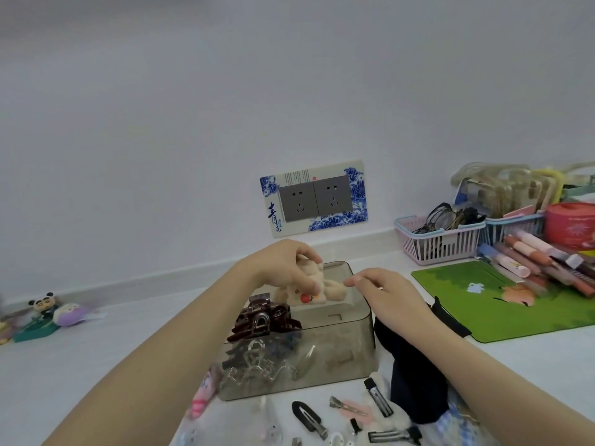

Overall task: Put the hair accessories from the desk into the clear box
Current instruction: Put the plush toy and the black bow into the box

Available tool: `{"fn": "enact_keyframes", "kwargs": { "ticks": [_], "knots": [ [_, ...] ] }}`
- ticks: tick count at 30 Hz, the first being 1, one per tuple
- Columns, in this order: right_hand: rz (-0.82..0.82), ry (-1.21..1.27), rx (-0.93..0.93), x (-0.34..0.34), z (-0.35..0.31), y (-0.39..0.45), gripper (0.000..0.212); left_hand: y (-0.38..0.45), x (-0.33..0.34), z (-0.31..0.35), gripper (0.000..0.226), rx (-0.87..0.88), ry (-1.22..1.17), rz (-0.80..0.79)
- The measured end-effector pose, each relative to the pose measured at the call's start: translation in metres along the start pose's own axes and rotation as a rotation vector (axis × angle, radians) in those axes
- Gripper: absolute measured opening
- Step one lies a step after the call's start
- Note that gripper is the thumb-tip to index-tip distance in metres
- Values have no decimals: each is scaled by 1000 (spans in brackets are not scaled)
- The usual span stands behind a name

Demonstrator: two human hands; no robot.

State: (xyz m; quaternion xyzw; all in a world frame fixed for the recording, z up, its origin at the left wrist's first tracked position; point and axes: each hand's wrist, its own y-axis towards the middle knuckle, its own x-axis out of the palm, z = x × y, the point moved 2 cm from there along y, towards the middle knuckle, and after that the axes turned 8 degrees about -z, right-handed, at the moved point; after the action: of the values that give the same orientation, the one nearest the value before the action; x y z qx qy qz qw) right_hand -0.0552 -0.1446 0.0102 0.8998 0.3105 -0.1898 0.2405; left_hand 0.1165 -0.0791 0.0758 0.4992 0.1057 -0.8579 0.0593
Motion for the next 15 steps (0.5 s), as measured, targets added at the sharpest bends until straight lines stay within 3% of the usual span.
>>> {"fn": "enact_keyframes", "kwargs": {
  "ticks": [8,15],
  "knots": [
    [29,8,-6,5,1,-5,23,19,29,-12,53,30,-86,57],
    [27,6,-33,9,4,-4,22,27,52,-18,57,-36,-39,-3]
  ]
}}
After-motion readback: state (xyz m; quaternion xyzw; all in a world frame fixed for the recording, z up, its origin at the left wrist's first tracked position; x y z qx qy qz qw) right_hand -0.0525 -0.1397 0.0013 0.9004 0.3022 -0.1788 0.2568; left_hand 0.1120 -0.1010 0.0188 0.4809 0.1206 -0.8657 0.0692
